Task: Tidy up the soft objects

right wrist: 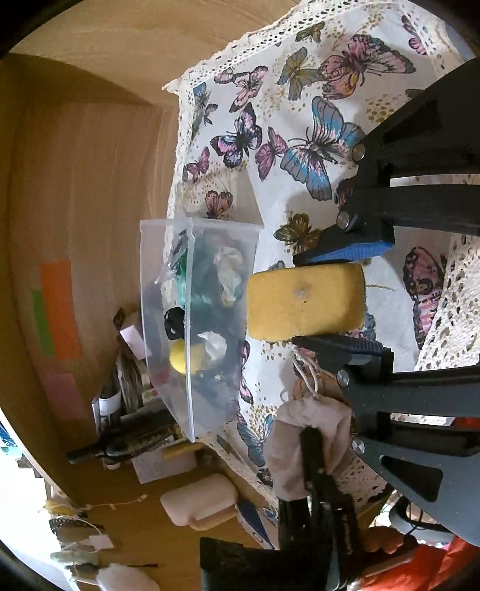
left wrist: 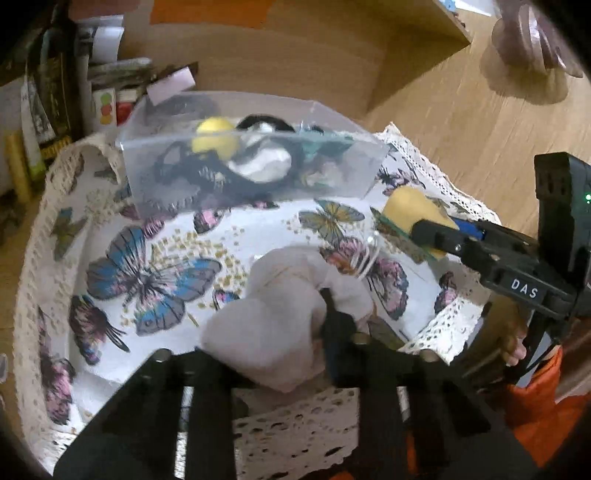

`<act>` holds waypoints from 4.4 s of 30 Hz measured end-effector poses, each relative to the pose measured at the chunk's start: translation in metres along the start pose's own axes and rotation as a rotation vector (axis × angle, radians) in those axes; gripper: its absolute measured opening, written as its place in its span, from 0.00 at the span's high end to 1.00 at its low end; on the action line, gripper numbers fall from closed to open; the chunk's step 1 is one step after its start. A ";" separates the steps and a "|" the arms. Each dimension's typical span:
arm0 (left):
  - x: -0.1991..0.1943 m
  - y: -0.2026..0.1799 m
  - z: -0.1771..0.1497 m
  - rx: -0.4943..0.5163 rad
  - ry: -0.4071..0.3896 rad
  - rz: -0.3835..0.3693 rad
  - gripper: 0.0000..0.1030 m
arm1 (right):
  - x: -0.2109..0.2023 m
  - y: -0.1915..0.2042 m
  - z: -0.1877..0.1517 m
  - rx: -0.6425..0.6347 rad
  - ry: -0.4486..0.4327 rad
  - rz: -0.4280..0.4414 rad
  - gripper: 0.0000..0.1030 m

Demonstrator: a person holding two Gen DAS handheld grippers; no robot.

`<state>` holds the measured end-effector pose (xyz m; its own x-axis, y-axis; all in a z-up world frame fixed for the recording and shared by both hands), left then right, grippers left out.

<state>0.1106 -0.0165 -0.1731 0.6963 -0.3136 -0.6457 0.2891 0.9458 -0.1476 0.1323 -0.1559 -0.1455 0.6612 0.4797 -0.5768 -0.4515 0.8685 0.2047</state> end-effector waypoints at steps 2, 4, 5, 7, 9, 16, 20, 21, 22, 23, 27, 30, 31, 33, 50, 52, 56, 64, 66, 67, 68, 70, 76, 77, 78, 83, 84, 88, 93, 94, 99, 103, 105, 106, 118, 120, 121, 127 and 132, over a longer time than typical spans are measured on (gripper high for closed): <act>-0.005 -0.001 0.007 0.021 -0.020 0.023 0.86 | -0.003 0.000 0.004 -0.005 -0.014 0.002 0.69; -0.015 0.001 0.017 0.038 -0.056 0.068 0.87 | -0.006 0.000 0.010 -0.012 -0.033 0.003 0.69; -0.020 0.003 0.023 0.039 -0.076 0.082 0.87 | -0.008 0.001 0.015 -0.016 -0.045 0.003 0.69; -0.032 0.008 0.039 0.037 -0.123 0.113 0.87 | -0.011 0.003 0.026 -0.028 -0.072 0.006 0.69; -0.046 0.014 0.056 0.043 -0.177 0.159 0.87 | -0.015 0.006 0.038 -0.044 -0.103 0.002 0.69; -0.083 0.033 0.115 0.034 -0.355 0.295 0.87 | -0.018 0.018 0.091 -0.090 -0.205 -0.002 0.69; -0.083 0.048 0.135 0.022 -0.402 0.349 0.87 | -0.015 0.024 0.115 -0.116 -0.239 -0.016 0.69; -0.081 0.051 0.139 0.020 -0.407 0.351 0.87 | -0.012 0.026 0.120 -0.120 -0.243 -0.019 0.69; -0.078 0.054 0.142 0.018 -0.411 0.350 0.87 | -0.009 0.026 0.125 -0.121 -0.245 -0.023 0.69; -0.073 0.056 0.144 0.015 -0.413 0.347 0.87 | -0.006 0.027 0.127 -0.119 -0.244 -0.026 0.69; -0.038 0.068 0.146 0.004 -0.338 0.333 0.87 | 0.020 0.028 0.133 -0.100 -0.193 -0.009 0.69; -0.007 0.077 0.140 -0.005 -0.254 0.319 0.87 | 0.045 0.024 0.129 -0.093 -0.136 -0.015 0.69; 0.005 0.079 0.137 -0.002 -0.225 0.322 0.87 | 0.053 0.022 0.127 -0.089 -0.116 -0.016 0.69; 0.025 0.080 0.130 0.014 -0.167 0.302 0.86 | 0.070 0.018 0.121 -0.074 -0.072 -0.011 0.69; 0.010 0.072 0.125 -0.024 -0.139 0.264 0.15 | 0.058 0.015 0.118 -0.081 -0.087 -0.038 0.40; -0.005 0.069 0.129 -0.035 -0.177 0.273 0.06 | 0.042 0.017 0.122 -0.075 -0.127 -0.027 0.34; -0.039 0.058 0.135 -0.027 -0.271 0.307 0.01 | 0.011 0.021 0.128 -0.070 -0.204 -0.021 0.26; -0.088 0.025 0.137 0.031 -0.395 0.314 0.00 | -0.042 0.037 0.128 -0.093 -0.318 0.018 0.13; -0.096 0.016 0.135 0.042 -0.420 0.307 0.00 | -0.047 0.043 0.125 -0.109 -0.331 0.034 0.05; -0.100 0.013 0.133 0.050 -0.434 0.307 0.00 | -0.049 0.045 0.124 -0.113 -0.338 0.035 0.04; -0.102 0.010 0.133 0.056 -0.444 0.311 0.00 | -0.051 0.047 0.122 -0.116 -0.345 0.033 0.03; -0.107 0.004 0.130 0.069 -0.467 0.323 0.00 | -0.054 0.049 0.119 -0.116 -0.351 0.033 0.02; -0.111 -0.008 0.123 0.097 -0.483 0.321 0.00 | -0.056 0.052 0.110 -0.101 -0.365 0.017 0.00; -0.111 -0.009 0.122 0.096 -0.483 0.316 0.00 | -0.058 0.052 0.109 -0.097 -0.367 0.018 0.00; -0.111 -0.009 0.121 0.093 -0.483 0.314 0.00 | -0.060 0.051 0.108 -0.092 -0.369 0.020 0.00; -0.112 -0.006 0.118 0.080 -0.488 0.314 0.00 | -0.064 0.050 0.103 -0.078 -0.370 0.034 0.00; -0.112 -0.005 0.118 0.077 -0.487 0.313 0.00 | -0.064 0.050 0.103 -0.076 -0.370 0.035 0.00; -0.112 -0.002 0.117 0.068 -0.484 0.312 0.00 | -0.064 0.049 0.102 -0.068 -0.368 0.033 0.00; -0.112 -0.003 0.116 0.067 -0.482 0.309 0.00 | -0.065 0.049 0.102 -0.071 -0.371 0.041 0.00; -0.111 -0.003 0.116 0.070 -0.482 0.308 0.00 | -0.064 0.049 0.102 -0.070 -0.369 0.044 0.00; -0.112 -0.004 0.116 0.076 -0.487 0.307 0.00 | -0.063 0.049 0.102 -0.069 -0.366 0.044 0.00; -0.113 -0.004 0.115 0.077 -0.486 0.307 0.00 | -0.063 0.049 0.102 -0.068 -0.367 0.046 0.00; -0.112 -0.004 0.115 0.076 -0.484 0.306 0.00 | -0.063 0.049 0.102 -0.069 -0.368 0.046 0.00; -0.112 -0.004 0.115 0.075 -0.482 0.306 0.00 | -0.063 0.049 0.102 -0.068 -0.368 0.045 0.00; -0.111 -0.005 0.113 0.070 -0.478 0.306 0.00 | -0.063 0.050 0.101 -0.064 -0.366 0.061 0.00; -0.111 -0.005 0.113 0.070 -0.478 0.305 0.00 | -0.063 0.049 0.102 -0.058 -0.368 0.063 0.00; -0.111 -0.005 0.113 0.069 -0.478 0.306 0.00 | -0.063 0.049 0.102 -0.056 -0.367 0.063 0.00; -0.111 -0.005 0.113 0.071 -0.478 0.305 0.00 | -0.062 0.050 0.101 -0.054 -0.363 0.063 0.00; -0.112 -0.005 0.112 0.069 -0.480 0.307 0.00 | -0.063 0.050 0.101 -0.046 -0.366 0.071 0.00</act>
<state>0.1047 0.0042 -0.0158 0.9708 -0.0435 -0.2361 0.0574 0.9970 0.0524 0.1288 -0.1305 -0.0191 0.7942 0.5583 -0.2398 -0.5246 0.8292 0.1931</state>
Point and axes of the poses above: each gripper's, at about its wrist camera, not at the fingertips, and x roughly the way its jaws point, y to its left, z to its top, the point moved 8 cm from there along x, roughly the way its jaws point, and after that the axes turned 5 degrees about x, right-handed, at the moved point
